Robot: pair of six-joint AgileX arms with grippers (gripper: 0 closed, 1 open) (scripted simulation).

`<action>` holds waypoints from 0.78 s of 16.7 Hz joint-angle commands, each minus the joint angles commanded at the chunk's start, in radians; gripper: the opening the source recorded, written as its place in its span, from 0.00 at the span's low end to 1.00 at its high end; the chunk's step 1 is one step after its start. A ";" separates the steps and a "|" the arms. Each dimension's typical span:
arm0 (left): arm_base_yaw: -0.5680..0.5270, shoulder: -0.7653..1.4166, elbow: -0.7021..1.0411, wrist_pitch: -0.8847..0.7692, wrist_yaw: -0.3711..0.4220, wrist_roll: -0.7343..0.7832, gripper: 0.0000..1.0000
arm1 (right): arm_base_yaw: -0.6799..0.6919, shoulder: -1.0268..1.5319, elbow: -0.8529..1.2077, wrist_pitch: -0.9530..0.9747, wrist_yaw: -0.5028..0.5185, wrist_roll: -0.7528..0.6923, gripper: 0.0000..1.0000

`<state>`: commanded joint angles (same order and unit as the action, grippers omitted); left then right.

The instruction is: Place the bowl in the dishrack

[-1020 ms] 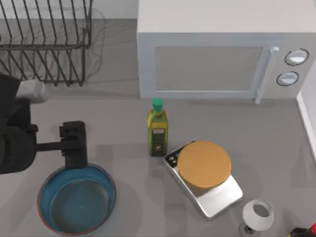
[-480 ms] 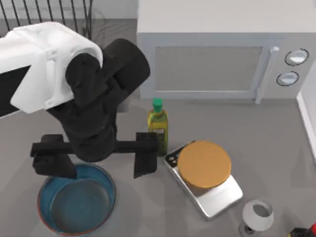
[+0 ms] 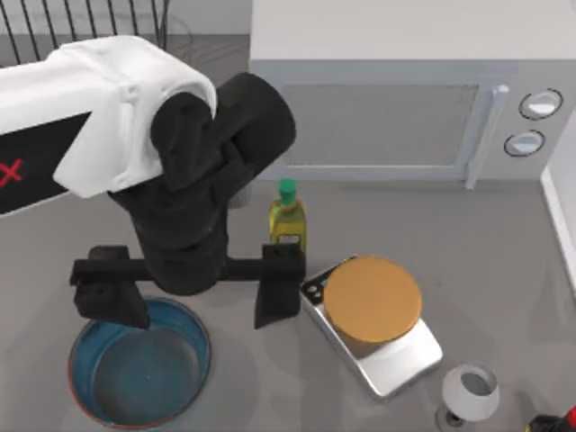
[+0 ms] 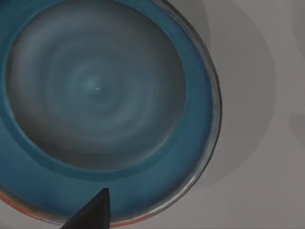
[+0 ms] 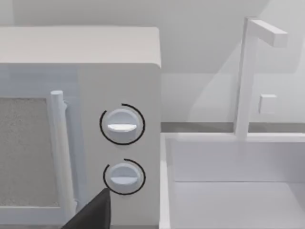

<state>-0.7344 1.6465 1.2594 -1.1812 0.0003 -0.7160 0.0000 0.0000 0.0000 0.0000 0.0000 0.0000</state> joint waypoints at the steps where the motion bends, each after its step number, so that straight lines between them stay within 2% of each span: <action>1: 0.000 0.005 -0.011 0.013 0.000 0.001 1.00 | 0.000 0.000 0.000 0.000 0.000 0.000 1.00; 9: -0.001 0.116 -0.232 0.353 0.000 0.004 1.00 | 0.000 0.000 0.000 0.000 0.000 0.000 1.00; 13: -0.001 0.133 -0.265 0.396 0.000 0.004 1.00 | 0.000 0.000 0.000 0.000 0.000 0.000 1.00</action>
<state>-0.7354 1.7798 0.9943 -0.7852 0.0006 -0.7121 0.0000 0.0000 0.0000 0.0000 0.0000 0.0000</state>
